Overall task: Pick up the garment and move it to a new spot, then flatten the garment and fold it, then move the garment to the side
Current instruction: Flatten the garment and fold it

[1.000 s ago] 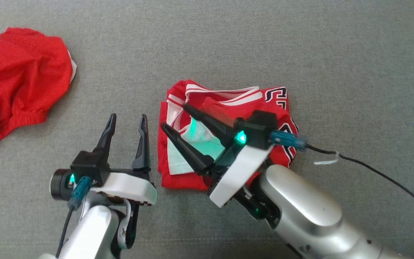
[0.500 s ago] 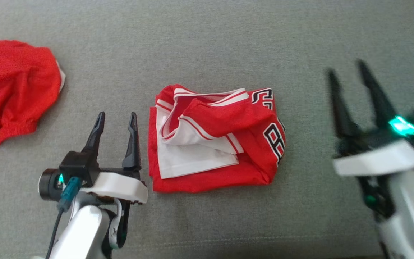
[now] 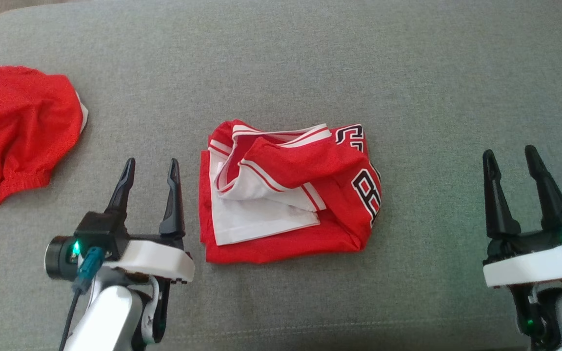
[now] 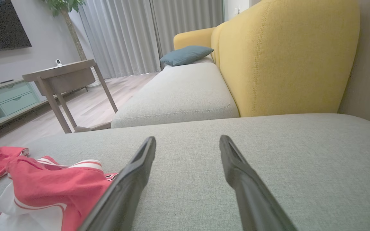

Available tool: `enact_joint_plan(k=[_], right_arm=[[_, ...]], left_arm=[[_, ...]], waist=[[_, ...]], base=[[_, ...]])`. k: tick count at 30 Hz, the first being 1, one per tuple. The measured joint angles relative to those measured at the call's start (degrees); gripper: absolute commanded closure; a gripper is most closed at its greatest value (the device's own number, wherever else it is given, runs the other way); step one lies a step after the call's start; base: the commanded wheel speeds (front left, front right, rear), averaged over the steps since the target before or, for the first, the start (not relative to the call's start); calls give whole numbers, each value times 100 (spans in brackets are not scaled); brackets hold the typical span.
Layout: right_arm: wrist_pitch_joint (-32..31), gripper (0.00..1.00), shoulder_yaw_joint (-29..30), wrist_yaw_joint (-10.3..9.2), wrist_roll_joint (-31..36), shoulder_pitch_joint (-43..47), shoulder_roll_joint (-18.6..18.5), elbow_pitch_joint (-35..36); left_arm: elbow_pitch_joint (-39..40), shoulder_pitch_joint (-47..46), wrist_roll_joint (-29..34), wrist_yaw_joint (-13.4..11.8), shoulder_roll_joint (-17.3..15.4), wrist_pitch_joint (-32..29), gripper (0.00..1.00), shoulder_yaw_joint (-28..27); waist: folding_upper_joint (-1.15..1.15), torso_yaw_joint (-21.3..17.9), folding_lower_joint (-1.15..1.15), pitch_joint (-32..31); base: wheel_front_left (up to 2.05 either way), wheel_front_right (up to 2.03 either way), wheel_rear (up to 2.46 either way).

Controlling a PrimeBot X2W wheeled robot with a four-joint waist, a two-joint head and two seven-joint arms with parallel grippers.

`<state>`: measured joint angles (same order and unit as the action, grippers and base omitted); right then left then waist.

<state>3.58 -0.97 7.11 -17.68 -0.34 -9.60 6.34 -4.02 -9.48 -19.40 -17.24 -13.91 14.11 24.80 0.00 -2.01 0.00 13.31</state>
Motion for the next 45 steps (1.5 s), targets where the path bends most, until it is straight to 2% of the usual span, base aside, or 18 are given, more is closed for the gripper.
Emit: enact_joint_plan(k=[8, 9, 10, 11, 17, 25, 32, 45], right_arm=[[-89, 0, 2, 0, 14, 87, 25, 11], [-104, 2, 1, 0, 14, 86, 29, 10], [-141, 62, 0, 0, 14, 86, 29, 2], [-166, 100, -3, 0, 13, 86, 27, -16], [-268, 100, -266, 0, 1, -114, -82, -426], [-310, 100, -1362, 0, -276, -1425, -441, -1605], [-252, 100, -2128, 0, -631, -2004, -636, -2350], [-122, 100, -3314, 0, -1416, -2307, -916, -2544]], left_arm=[[41, 62, -1, -51, -37, -41, 0, -1], [45, 62, -1, -52, -41, -41, 0, -1], [53, 62, -1, -65, -44, -41, 0, 0], [66, 62, -1, -78, -44, -41, 0, 0], [99, 40, -1, -91, -44, -41, 0, 23], [86, -299, 2, -32, 22, -40, 0, 109], [-12, -423, 7, 13, 121, -32, 0, 156], [-115, -422, 7, 63, 183, 18, 0, 151]], waist=[[0, 18, 0, 10], [0, 20, 0, 19], [0, 20, 0, 26], [0, 23, 0, 34], [0, 63, 0, 157], [0, 252, 0, 453], [0, 475, 0, 603], [0, 531, 0, 543]], base=[[0, 0, 0], [0, 0, 0], [0, 0, 0], [0, 0, 0], [0, 0, 0], [0, 0, 0], [0, 0, 0], [0, 0, 0]])
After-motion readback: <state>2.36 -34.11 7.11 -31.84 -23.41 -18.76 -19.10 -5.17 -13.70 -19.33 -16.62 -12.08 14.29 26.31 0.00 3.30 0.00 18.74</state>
